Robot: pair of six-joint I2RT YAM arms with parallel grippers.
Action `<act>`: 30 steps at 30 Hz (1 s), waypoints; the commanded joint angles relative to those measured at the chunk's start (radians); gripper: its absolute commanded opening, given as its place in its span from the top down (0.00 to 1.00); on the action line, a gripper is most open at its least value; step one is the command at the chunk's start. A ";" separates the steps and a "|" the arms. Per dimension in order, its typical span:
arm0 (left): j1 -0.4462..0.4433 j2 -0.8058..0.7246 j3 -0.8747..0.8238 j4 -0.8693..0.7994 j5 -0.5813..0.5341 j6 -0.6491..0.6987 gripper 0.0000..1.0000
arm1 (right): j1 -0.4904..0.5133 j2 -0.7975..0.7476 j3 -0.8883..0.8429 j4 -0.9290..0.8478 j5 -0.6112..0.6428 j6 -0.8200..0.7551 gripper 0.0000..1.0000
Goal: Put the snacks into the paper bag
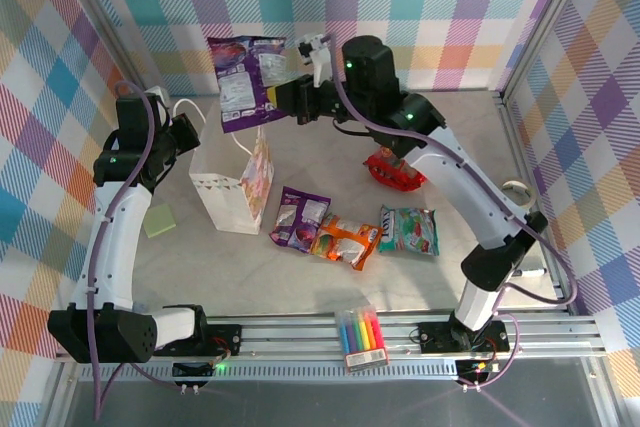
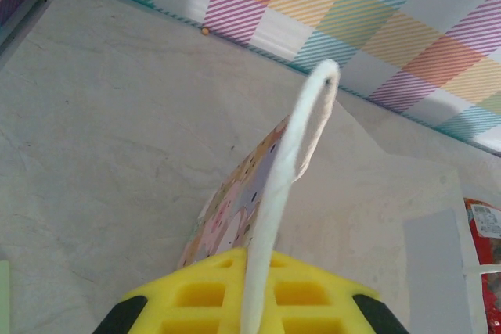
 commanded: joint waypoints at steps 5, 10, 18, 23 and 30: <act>0.014 -0.018 -0.035 0.034 0.044 -0.022 0.92 | 0.013 0.061 0.043 0.199 -0.065 0.158 1.00; 0.014 -0.016 -0.043 0.033 0.054 -0.033 0.92 | 0.022 0.130 0.111 0.201 -0.077 0.217 1.00; 0.014 -0.037 -0.054 0.034 0.075 -0.040 0.93 | 0.039 0.217 0.175 0.260 -0.125 0.307 1.00; 0.014 -0.038 -0.053 0.029 0.077 -0.040 0.93 | 0.043 0.259 0.192 0.298 -0.158 0.351 1.00; 0.015 -0.035 -0.053 0.027 0.075 -0.040 0.93 | 0.042 0.283 0.193 0.290 -0.166 0.382 1.00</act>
